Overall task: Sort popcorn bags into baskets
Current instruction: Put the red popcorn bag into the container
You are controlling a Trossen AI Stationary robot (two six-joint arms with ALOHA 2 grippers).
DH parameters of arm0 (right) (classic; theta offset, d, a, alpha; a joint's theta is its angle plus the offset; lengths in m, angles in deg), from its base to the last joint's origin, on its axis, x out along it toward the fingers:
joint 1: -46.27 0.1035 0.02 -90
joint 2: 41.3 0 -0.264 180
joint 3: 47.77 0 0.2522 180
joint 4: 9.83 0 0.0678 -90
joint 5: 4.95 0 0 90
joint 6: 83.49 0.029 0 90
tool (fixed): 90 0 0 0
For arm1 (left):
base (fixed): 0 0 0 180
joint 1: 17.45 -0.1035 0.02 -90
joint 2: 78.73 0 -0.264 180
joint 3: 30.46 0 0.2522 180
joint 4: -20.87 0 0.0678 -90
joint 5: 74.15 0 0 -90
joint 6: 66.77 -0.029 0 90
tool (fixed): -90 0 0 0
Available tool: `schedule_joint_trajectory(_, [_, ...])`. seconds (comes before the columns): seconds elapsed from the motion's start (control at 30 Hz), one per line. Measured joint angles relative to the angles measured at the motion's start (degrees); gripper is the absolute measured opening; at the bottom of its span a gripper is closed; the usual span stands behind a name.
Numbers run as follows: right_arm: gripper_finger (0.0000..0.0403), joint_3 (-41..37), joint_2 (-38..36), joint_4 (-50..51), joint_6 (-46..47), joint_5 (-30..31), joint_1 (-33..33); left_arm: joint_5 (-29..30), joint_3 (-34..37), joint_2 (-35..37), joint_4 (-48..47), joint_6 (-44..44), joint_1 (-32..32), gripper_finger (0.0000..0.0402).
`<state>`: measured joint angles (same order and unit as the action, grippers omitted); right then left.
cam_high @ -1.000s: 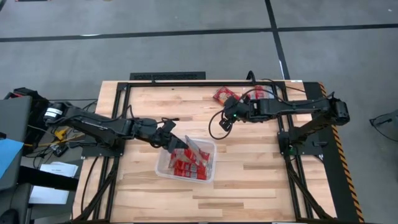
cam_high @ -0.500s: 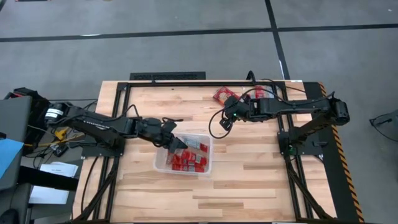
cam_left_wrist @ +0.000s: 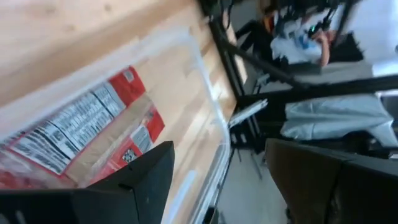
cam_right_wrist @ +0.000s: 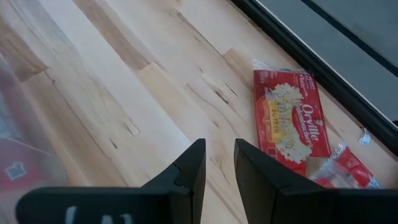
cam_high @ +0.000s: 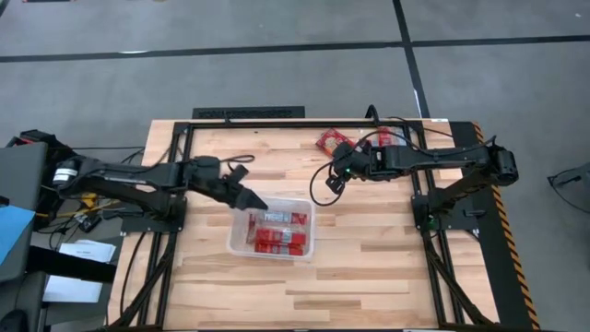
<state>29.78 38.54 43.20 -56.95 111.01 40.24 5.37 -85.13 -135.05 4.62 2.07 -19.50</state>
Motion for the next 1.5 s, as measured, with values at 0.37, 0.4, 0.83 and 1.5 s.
schedule_joint_trajectory(0.37, [0.0107,-5.28,0.13,1.22,2.42,-0.47,-17.9,3.16,0.0,1.52,-4.17,-7.56,-16.64,0.024])
schedule_joint_trajectory(0.4, [0.0105,-6.82,0.13,-0.67,2.5,-0.38,-20.09,1.65,0.0,0.95,-4.07,-8.37,-18.5,0.024])
schedule_joint_trajectory(0.83, [0.0009,-16.99,7.85,-23.92,-4.29,-6.33,-31.29,-10.36,-0.02,-8.62,-3.41,-17.52,-35.42,0.024])
schedule_joint_trajectory(1.5, [0.003,4.85,30.34,-11.24,-10.73,-12.4,-18.0,-13.19,-0.02,-10.46,-3.62,-25.24,-41.38,0.024])
